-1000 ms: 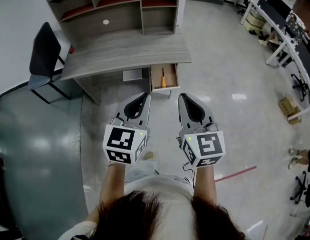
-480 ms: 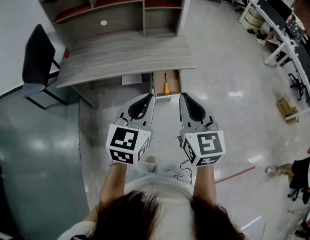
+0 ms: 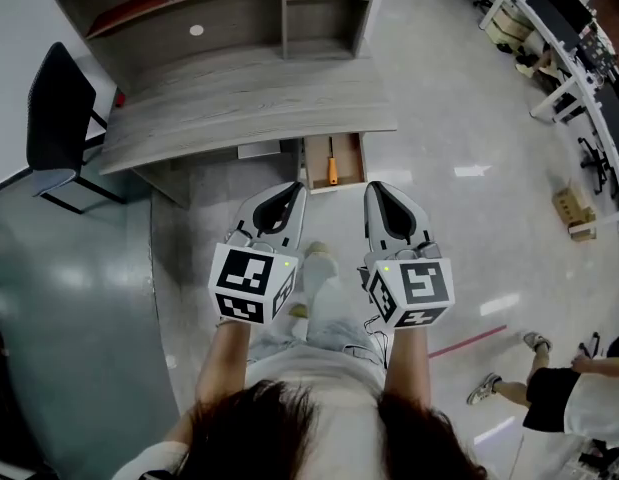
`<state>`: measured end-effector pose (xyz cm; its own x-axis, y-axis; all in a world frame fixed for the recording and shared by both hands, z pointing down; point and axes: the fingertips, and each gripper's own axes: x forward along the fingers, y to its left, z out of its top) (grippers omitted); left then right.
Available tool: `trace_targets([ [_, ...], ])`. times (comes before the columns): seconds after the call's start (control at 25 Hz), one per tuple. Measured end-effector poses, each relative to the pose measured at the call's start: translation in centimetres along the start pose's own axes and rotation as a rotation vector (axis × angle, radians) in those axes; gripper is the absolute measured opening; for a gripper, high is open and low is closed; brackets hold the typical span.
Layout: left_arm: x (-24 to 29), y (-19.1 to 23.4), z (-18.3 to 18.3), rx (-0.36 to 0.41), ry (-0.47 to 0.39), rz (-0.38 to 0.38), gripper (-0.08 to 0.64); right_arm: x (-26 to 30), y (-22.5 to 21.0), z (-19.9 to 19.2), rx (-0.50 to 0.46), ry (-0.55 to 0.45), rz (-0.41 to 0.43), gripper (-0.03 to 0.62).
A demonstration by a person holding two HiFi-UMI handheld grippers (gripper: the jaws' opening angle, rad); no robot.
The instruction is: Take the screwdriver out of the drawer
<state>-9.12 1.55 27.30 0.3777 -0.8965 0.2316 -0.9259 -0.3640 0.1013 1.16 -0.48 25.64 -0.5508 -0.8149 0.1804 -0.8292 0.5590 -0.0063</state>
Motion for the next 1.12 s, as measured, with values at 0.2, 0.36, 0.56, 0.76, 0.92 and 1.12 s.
trace_targets([
  [0.2, 4.0, 1.9, -0.5, -0.008, 0.024, 0.015, 0.017, 4.0, -2.2, -1.1, 0.014, 0.029, 0.012, 0.028],
  [0.36, 7.5, 3.2, -0.8, -0.021, 0.047, 0.013, 0.017, 7.1, -4.4, -2.1, 0.030, 0.063, 0.020, 0.029],
  [0.56, 11.9, 4.6, -1.7, -0.027, 0.077, 0.013, 0.017, 10.9, -6.9, -4.1, 0.047, 0.117, 0.031, 0.029],
  [0.76, 15.6, 6.1, -3.1, -0.044, 0.095, 0.023, 0.017, 14.3, -8.4, -6.6, 0.056, 0.181, 0.058, 0.029],
  [0.92, 17.9, 7.1, -5.0, -0.071, 0.119, 0.034, 0.017, 16.6, -9.0, -9.1, 0.070, 0.233, 0.086, 0.029],
  [1.12, 20.7, 8.5, -7.6, -0.105, 0.149, 0.063, 0.017, 19.5, -9.9, -11.9, 0.069, 0.285, 0.112, 0.029],
])
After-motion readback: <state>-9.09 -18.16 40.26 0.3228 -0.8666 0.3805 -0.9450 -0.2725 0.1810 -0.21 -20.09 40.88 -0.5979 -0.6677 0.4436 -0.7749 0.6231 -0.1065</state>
